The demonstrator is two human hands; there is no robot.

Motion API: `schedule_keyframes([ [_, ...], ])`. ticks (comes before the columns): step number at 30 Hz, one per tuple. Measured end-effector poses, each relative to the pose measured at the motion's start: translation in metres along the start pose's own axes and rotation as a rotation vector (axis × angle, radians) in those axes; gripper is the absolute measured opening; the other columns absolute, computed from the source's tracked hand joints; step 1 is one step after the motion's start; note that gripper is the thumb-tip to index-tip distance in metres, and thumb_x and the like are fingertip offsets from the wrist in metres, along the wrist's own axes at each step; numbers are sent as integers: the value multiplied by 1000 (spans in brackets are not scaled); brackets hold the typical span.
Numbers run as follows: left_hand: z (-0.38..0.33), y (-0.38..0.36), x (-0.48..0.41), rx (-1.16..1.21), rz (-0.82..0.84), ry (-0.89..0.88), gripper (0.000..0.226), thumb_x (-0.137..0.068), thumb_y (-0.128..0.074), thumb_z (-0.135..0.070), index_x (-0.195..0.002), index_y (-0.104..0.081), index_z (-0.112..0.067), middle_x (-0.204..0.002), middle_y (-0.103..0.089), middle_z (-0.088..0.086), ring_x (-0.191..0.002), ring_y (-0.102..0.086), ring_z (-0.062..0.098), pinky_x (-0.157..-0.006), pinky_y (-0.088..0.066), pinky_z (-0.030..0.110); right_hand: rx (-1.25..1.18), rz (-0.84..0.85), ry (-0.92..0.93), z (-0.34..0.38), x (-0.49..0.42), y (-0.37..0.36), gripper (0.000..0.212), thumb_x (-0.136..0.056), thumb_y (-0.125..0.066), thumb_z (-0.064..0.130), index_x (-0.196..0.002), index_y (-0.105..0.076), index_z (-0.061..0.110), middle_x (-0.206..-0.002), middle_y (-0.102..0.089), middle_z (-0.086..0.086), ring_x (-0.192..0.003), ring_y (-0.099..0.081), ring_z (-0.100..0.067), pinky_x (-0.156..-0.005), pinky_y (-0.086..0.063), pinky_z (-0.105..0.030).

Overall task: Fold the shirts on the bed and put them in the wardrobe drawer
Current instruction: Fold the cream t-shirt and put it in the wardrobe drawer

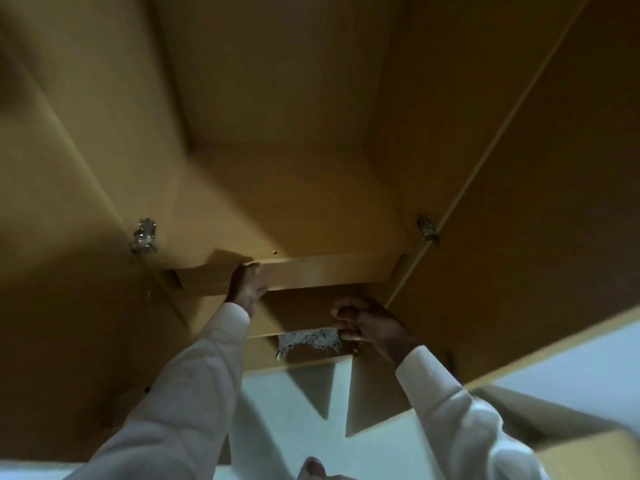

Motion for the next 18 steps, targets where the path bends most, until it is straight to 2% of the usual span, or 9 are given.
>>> schedule_keyframes([
  [2,11,5,3,-163,-34,-65,43,-100,-46,-22,-136,-48,0,-126,-56,16,-112,-56,35,-92,-47,41,16,28,1,-11,35,2,28,-95,-63,14,-122,-59,15,-120,-68,-9,-106,-67,-20,-91,-55,-38],
  [5,21,-6,43,-246,16,-54,32,-98,-50,-15,-125,-57,-1,-97,-58,10,-86,-56,26,-78,-47,36,23,59,28,-26,93,0,39,-88,-69,22,-125,-61,14,-121,-69,-5,-110,-67,-18,-95,-54,-40],
  [7,29,-22,79,-317,180,-73,25,-98,-51,-16,-119,-61,-6,-95,-62,7,-89,-62,24,-81,-52,38,-17,28,38,-40,126,6,42,-83,-72,25,-122,-65,13,-119,-70,-4,-110,-67,-20,-93,-55,-41],
  [9,35,-38,123,-374,408,-141,20,-99,-53,-19,-116,-61,-13,-109,-65,7,-101,-63,22,-84,-53,37,0,-8,12,-57,154,16,30,-87,-71,18,-116,-67,12,-115,-71,-5,-108,-68,-21,-91,-55,-40],
  [11,40,-54,164,-421,635,-216,19,-98,-55,-20,-116,-60,-14,-113,-63,7,-99,-62,19,-79,-50,29,128,-50,-4,-67,180,28,15,-88,-70,11,-103,-69,11,-100,-73,-3,-97,-68,-19,-87,-55,-34],
  [14,46,-77,219,-527,887,-384,24,-95,-60,-21,-117,-60,-12,-106,-62,-1,-98,-60,13,-73,-48,18,211,-311,0,-67,217,59,7,-89,-64,-2,-90,-66,4,-81,-69,-5,-80,-65,-22,-80,-52,-39],
  [16,47,-91,245,-552,960,-480,27,-93,-63,-19,-117,-60,-7,-101,-60,-3,-97,-59,9,-71,-47,11,176,-499,20,-63,233,77,11,-91,-59,-4,-89,-62,6,-83,-65,-12,-76,-63,-24,-77,-51,-42],
  [18,47,-104,265,-569,998,-569,29,-92,-65,-16,-118,-59,-4,-102,-58,0,-100,-57,13,-77,-47,12,208,-576,86,-56,235,83,15,-94,-54,-5,-98,-59,8,-94,-64,-18,-85,-64,-29,-81,-51,-47],
])
Point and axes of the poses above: each hand's wrist, its own x-axis away from the middle knuckle, its own y-axis out of the back of the hand, z = x × y, the point moved 3 cm from there along -x, towards the middle knuckle
